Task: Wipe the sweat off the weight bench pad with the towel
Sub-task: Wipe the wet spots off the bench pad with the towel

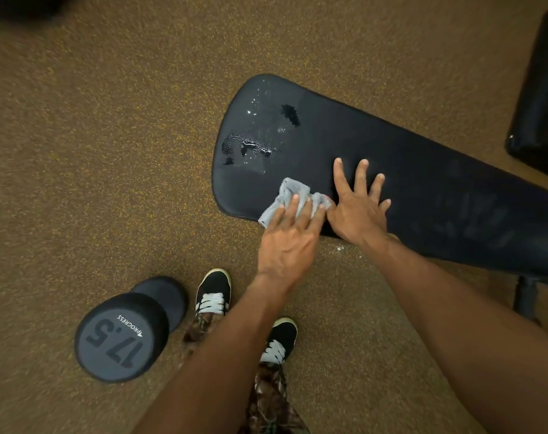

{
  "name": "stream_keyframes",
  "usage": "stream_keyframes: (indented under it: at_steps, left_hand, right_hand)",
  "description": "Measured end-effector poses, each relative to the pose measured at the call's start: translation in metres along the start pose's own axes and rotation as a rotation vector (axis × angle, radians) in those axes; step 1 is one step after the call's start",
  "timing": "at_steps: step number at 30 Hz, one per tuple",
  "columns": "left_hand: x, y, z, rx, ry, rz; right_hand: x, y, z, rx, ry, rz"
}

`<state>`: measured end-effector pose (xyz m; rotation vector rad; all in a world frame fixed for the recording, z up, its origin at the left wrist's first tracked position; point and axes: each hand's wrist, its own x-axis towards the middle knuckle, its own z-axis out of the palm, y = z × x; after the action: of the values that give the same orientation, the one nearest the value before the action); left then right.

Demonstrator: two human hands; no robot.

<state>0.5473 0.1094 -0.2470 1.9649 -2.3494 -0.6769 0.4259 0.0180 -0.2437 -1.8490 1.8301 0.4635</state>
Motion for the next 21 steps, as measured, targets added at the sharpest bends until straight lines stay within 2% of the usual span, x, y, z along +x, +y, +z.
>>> stream_keyframes:
  at_steps: [2, 6, 11, 16, 21]
  left_hand:
    - [-0.005, -0.014, 0.001, 0.026, -0.054, -0.012]
    - [-0.008, -0.039, -0.006, 0.076, -0.012, -0.104]
    - [-0.014, -0.067, -0.017, 0.025, 0.051, -0.276]
    - [-0.009, -0.055, -0.007, 0.046, 0.092, -0.301]
    - [-0.007, -0.071, -0.005, 0.048, 0.106, -0.285]
  right_hand:
    - [0.000, 0.001, 0.000, 0.023, 0.003, -0.014]
    - [0.000, 0.004, 0.000, 0.047, 0.003, -0.014]
    - [0.000, 0.002, 0.000, 0.047, -0.004, -0.015]
    - [0.001, 0.003, 0.001, 0.037, -0.006, -0.023]
    - [0.001, 0.003, 0.002, 0.026, -0.001, -0.018]
